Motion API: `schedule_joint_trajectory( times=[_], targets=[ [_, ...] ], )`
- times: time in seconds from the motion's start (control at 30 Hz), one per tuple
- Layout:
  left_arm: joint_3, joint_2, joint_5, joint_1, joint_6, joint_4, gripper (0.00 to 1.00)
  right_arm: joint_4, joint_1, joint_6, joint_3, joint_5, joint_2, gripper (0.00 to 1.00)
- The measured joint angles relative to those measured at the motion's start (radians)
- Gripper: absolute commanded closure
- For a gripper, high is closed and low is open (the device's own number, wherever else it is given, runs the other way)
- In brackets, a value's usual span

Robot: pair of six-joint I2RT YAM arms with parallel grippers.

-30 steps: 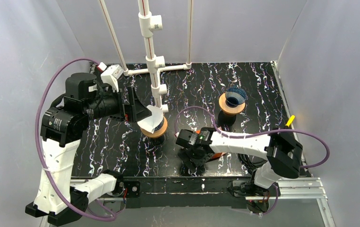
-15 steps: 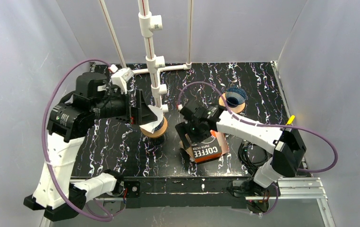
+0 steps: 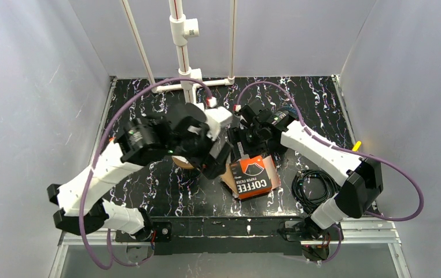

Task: Place the coffee filter in the dripper
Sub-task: Adjust the coffee filter holder at the center of the board.

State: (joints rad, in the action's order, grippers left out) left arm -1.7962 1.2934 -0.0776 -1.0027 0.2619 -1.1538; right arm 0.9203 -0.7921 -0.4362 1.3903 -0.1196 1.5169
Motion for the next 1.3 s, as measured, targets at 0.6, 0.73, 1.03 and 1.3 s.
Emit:
schedule_joint_trajectory(
  times=[0.6,0.73,1.03,1.3],
  targets=[
    [0.145,0.076,0.285,-0.210,0.238,0.093,0.05,-0.064,0.016,0.110,0.135,0.000,0.403,0.20],
    [0.292,-0.004,0.285,-0.211,0.344,0.180,0.06,-0.087,0.019,0.143,0.166,0.000,0.449,0.24],
    [0.429,-0.161,0.285,-0.211,0.520,0.321,0.08,-0.092,0.019,0.180,0.057,0.012,0.446,0.28],
    [0.448,-0.143,0.267,-0.211,0.584,0.348,0.12,-0.084,0.019,0.206,-0.044,0.024,0.320,0.28]
  ],
)
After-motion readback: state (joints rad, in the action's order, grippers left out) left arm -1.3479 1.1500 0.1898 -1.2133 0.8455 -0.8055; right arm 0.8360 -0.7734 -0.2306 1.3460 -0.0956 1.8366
